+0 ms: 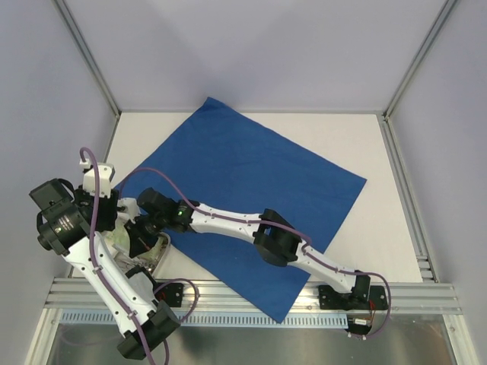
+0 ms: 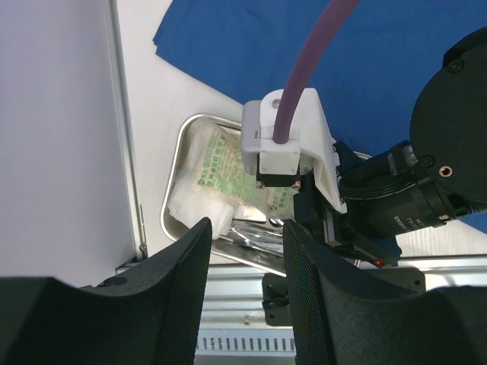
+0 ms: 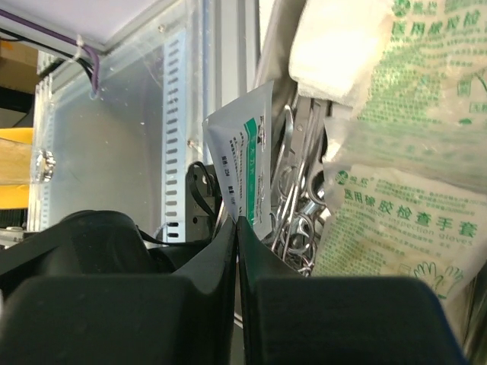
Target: Prepare the surgical pack
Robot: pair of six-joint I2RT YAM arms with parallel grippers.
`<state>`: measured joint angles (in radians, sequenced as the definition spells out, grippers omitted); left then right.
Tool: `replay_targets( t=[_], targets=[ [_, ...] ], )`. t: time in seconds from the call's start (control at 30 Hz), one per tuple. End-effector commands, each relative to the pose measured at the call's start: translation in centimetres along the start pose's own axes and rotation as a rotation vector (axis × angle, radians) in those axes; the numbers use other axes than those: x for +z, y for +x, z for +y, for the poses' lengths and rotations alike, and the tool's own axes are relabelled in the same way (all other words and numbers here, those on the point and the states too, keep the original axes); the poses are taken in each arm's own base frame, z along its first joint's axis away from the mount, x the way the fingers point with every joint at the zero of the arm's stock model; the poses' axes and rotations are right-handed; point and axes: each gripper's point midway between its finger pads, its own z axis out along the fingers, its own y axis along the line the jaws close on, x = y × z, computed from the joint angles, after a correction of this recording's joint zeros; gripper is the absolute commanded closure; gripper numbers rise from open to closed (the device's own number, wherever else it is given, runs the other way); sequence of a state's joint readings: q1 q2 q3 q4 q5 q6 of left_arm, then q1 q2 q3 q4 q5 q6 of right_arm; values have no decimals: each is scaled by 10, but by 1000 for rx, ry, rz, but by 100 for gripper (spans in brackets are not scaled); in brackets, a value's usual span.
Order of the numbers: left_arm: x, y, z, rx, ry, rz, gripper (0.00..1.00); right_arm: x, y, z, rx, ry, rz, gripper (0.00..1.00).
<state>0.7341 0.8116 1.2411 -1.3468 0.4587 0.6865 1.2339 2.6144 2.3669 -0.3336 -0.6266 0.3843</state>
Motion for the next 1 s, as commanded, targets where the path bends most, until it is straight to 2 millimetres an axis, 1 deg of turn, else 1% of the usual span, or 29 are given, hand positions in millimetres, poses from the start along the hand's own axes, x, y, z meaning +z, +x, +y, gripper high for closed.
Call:
replay_targets(
  t=[0.0,0.07,0.17,0.27,0.37,0.43,0.47,0.5,0.57,0.67,0.7,0.77,0.8,0.87,0.9,0.97],
  targets=[
    [-5,30,-37,-92,131,113,49,-1,3,-8,-22,42,22,99],
    [-4,30,-36,-94,133,114,49,1,6,-11,-11,52,32,100],
    [-3,31,-36,-95,133,116,49,6,22,-16,23,50,81,100],
    [-2,32,-37,-94,139,119,49,12,33,-12,18,27,105,99],
    [-1,34,-37,-98,144,127,48,15,34,-8,15,20,104,98],
    [0,35,-37,-97,145,128,48,16,33,-8,20,25,101,92],
    [1,36,-38,-101,150,133,48,15,33,-8,13,28,100,85],
    [1,37,-38,-100,151,134,48,14,33,-9,12,34,100,81],
    [1,37,-38,-100,151,134,48,11,27,-5,1,32,91,69],
    [1,36,-39,-99,153,132,48,5,16,4,-19,23,71,63],
    [1,37,-39,-101,155,136,48,1,10,9,-26,18,61,63],
    [0,36,-39,-95,153,135,48,-6,4,10,-20,19,45,62],
    [0,37,-38,-99,153,138,48,-12,-4,14,-13,15,25,61],
    [-1,37,-38,-95,147,138,48,-22,-17,16,-3,12,-11,61],
    [-1,37,-38,-94,143,142,48,-30,-23,22,0,10,-22,60],
    [-2,37,-37,-89,139,141,48,-41,-35,28,-12,6,-47,57]
  ],
)
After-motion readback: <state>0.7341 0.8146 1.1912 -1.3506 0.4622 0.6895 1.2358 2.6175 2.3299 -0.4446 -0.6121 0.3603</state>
